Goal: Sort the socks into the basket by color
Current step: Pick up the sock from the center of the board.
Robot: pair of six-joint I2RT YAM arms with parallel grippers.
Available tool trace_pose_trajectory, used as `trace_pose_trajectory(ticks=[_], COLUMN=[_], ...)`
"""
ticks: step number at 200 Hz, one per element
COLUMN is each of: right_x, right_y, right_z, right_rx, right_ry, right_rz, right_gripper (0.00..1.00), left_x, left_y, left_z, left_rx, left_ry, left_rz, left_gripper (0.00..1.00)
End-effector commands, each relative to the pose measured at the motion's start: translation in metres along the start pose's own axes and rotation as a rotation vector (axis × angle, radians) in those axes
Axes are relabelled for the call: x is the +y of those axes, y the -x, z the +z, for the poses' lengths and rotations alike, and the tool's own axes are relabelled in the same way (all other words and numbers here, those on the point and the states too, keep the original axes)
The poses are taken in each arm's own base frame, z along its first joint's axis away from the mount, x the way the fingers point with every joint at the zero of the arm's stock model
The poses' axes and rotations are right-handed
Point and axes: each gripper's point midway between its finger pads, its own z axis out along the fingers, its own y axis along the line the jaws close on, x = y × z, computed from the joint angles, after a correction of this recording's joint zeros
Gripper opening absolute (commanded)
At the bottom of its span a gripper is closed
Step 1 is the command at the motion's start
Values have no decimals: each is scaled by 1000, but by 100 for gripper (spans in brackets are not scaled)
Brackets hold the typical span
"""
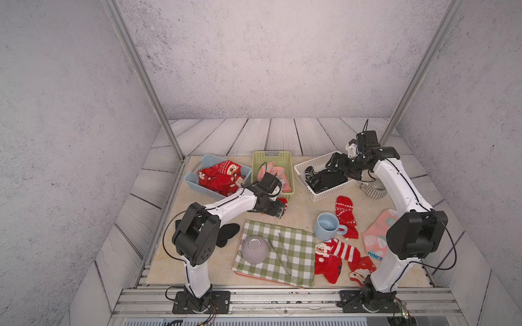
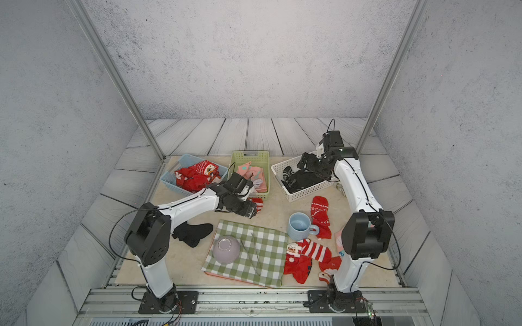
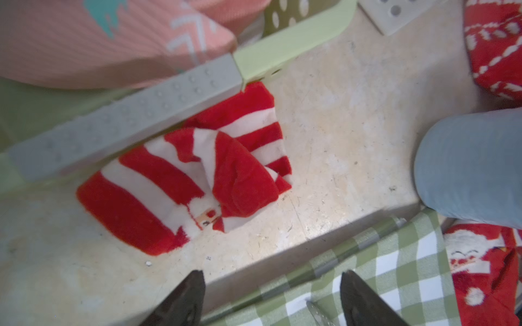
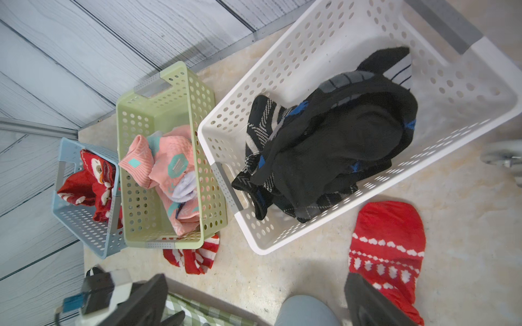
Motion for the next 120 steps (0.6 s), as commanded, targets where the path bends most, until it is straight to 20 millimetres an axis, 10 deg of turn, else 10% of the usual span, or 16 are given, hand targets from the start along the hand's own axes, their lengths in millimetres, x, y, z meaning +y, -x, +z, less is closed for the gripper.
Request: trace_pose_trajectory(ticks=[1, 120], right_x=[9, 11], right_y=[-5, -15], right_z=[-10, -16], right_rx=[-9, -17], right_ry=[44, 66], right_rz=[6, 8], right_gripper=[99, 99], left_x=[3, 5], left_y=[19, 11], left_z=[5, 51], left_rx=[-65, -19], left_ry=[32, 68], left_rz=[-28, -11], left_gripper=[76, 60])
